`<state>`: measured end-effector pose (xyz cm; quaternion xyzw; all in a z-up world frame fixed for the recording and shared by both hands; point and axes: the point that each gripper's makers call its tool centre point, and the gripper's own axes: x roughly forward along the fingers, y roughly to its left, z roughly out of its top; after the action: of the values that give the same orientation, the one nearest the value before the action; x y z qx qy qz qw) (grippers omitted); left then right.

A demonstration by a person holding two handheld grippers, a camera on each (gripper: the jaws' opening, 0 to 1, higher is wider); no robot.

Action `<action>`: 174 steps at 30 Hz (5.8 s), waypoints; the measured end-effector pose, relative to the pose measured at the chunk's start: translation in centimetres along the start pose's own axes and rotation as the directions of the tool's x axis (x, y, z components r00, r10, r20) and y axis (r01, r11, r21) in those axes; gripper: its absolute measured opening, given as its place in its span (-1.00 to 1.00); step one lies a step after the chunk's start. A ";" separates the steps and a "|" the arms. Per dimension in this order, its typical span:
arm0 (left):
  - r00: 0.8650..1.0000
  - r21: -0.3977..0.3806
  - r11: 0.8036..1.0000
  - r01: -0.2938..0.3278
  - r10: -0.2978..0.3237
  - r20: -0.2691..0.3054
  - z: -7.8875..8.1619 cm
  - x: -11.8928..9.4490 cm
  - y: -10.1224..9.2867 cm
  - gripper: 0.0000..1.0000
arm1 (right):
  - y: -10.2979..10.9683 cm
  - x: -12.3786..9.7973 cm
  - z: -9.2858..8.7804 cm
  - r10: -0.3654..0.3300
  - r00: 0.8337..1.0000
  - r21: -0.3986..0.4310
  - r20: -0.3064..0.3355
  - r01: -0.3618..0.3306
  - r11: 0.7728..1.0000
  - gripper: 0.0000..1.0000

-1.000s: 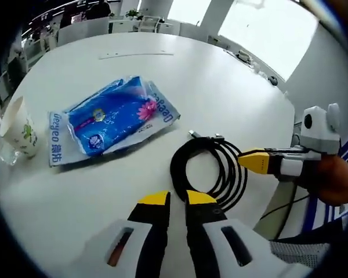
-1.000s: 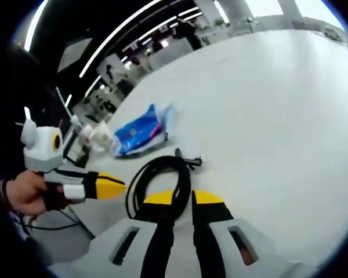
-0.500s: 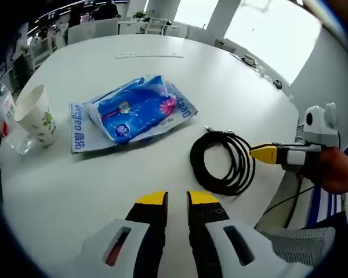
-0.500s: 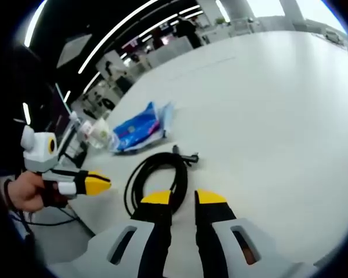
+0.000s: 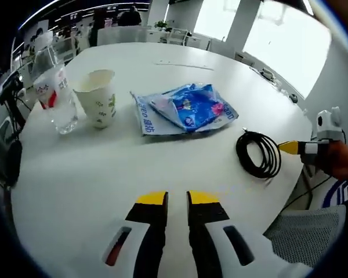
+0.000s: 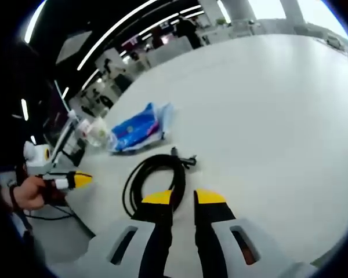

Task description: Arrange the tabletop items into an orderly group along one side of the table until the central work area is clear of visible clutter.

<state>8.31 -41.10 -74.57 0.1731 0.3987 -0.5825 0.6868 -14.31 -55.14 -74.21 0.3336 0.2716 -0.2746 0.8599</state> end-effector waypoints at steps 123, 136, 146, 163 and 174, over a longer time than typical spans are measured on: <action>0.957 0.128 0.960 -0.249 0.223 0.186 -2.8 -10.7 7.3 -0.44 | 4.6 9.0 7.5 -0.004 1.000 -0.095 0.003 0.005 0.995 -1.00; 0.960 0.133 0.960 -0.248 0.224 0.171 -3.0 -10.5 7.3 -0.45 | -0.6 5.7 9.7 -0.077 0.993 -0.026 0.088 0.079 0.997 -1.00; 0.960 0.130 0.960 -0.249 0.227 0.164 -3.1 -10.5 7.3 -0.45 | -4.7 3.9 11.7 -0.147 0.979 0.037 0.137 0.144 0.989 -1.00; 0.960 0.133 0.957 -0.259 0.239 0.147 -3.4 -10.4 7.5 -0.46 | -9.8 2.9 14.6 -0.218 0.964 0.067 0.152 0.210 0.975 -1.00; 0.959 0.137 0.954 -0.267 0.250 0.131 -3.7 -10.3 7.7 -0.46 | -10.3 4.4 13.6 -0.202 0.974 0.040 0.102 0.199 0.979 -1.00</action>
<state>14.22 -29.72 -70.89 0.2433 0.2873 -0.5251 0.7632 -14.08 -72.74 -72.87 0.3023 0.2539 -0.3814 0.8359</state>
